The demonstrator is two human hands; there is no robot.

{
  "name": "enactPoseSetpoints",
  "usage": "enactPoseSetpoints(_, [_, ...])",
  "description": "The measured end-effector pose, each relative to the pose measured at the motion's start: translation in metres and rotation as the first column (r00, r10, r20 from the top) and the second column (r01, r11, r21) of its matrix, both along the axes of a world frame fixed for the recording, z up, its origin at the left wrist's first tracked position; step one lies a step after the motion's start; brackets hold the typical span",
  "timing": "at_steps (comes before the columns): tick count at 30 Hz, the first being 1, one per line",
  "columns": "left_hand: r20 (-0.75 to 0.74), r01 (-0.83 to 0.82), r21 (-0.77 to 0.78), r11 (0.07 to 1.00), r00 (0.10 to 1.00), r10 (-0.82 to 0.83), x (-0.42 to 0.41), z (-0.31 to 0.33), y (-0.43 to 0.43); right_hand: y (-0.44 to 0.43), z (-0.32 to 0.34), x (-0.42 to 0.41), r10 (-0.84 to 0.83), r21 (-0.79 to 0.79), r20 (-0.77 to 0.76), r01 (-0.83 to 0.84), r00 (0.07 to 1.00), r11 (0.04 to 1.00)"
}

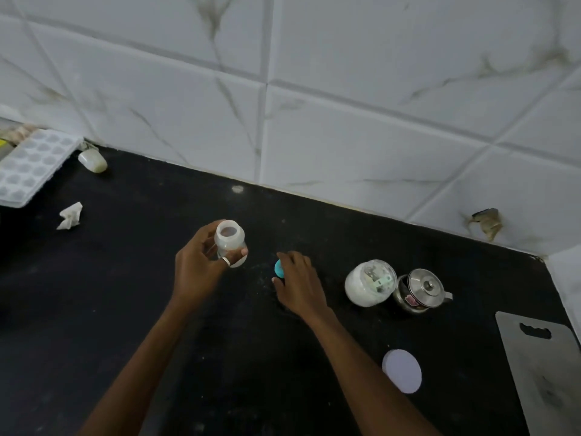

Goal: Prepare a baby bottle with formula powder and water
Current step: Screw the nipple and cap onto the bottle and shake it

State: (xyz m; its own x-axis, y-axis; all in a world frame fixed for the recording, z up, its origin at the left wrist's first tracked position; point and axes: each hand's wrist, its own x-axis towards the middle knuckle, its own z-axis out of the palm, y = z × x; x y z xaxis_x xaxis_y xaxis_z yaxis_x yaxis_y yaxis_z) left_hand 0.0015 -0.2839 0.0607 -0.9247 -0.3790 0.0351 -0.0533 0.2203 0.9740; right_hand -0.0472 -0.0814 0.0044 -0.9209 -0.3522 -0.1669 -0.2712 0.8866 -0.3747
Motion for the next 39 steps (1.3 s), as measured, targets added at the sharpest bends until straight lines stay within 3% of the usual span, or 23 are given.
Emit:
enactPoseSetpoints(13, [0.077, 0.019, -0.015, 1.000, 0.997, -0.018, -0.001, -0.017, -0.006, 0.000, 0.006, -0.009, 0.052, 0.048, 0.073, -0.056, 0.996, 0.997])
enactPoseSetpoints(19, [0.079, 0.039, -0.041, 0.998, 0.996, -0.035, -0.004, -0.002, -0.004, 0.002, 0.045, -0.015, 0.030, -0.080, -0.011, -0.031, 0.999, 0.996])
enactPoseSetpoints(26, [-0.010, 0.099, -0.110, 0.989, 0.995, -0.101, -0.029, 0.059, 0.024, 0.036, 0.152, -0.032, -0.026, -0.224, -0.159, -0.010, 0.987, 0.975])
enactPoseSetpoints(39, [-0.226, 0.177, -0.277, 0.944, 0.943, -0.243, -0.078, 0.261, 0.103, 0.111, 0.413, -0.050, 0.049, -0.211, -0.379, -0.137, 0.924, 0.968])
